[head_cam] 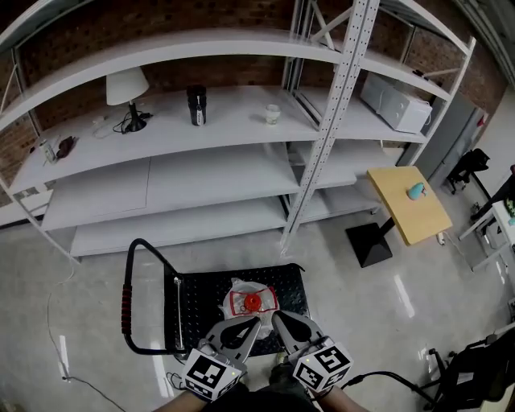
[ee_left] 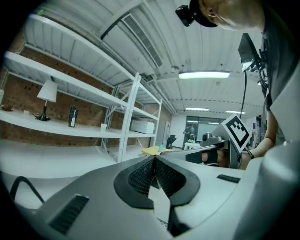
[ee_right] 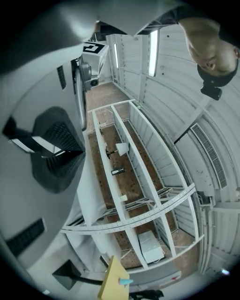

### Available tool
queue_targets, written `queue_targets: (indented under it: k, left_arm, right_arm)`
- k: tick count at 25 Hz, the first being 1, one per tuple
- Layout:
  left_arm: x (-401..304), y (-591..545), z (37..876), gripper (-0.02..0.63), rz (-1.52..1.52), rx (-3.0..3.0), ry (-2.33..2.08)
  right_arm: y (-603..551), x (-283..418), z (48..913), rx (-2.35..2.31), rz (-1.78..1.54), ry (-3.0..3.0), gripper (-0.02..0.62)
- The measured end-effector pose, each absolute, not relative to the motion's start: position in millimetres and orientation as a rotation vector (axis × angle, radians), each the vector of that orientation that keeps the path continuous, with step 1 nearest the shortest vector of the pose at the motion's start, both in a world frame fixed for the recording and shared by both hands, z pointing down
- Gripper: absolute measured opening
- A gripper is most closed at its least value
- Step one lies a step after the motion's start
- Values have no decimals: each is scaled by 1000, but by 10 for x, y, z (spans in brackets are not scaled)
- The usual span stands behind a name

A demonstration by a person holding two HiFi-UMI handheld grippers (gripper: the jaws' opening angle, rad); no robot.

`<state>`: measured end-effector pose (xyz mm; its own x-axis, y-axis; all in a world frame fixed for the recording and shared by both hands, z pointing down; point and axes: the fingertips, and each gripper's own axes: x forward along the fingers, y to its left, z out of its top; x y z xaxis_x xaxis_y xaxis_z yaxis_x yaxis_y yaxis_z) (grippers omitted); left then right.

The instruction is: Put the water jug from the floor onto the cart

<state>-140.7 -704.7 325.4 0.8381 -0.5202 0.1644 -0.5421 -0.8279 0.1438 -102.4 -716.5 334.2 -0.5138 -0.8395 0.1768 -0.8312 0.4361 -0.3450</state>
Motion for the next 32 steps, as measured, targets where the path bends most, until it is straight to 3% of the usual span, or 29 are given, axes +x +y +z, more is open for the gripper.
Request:
queue_targets:
  k: [21,32]
  left_arm:
    - [-1536,-5924,3053,3,159,2849,-864]
    - [-1163,-4072,3145,3,111,2747,-996]
  right_arm:
    - [-5992,-1217,3047,-1525,-479,2649,2]
    - [-4134,-837,3074,-1380,-446,2750,2]
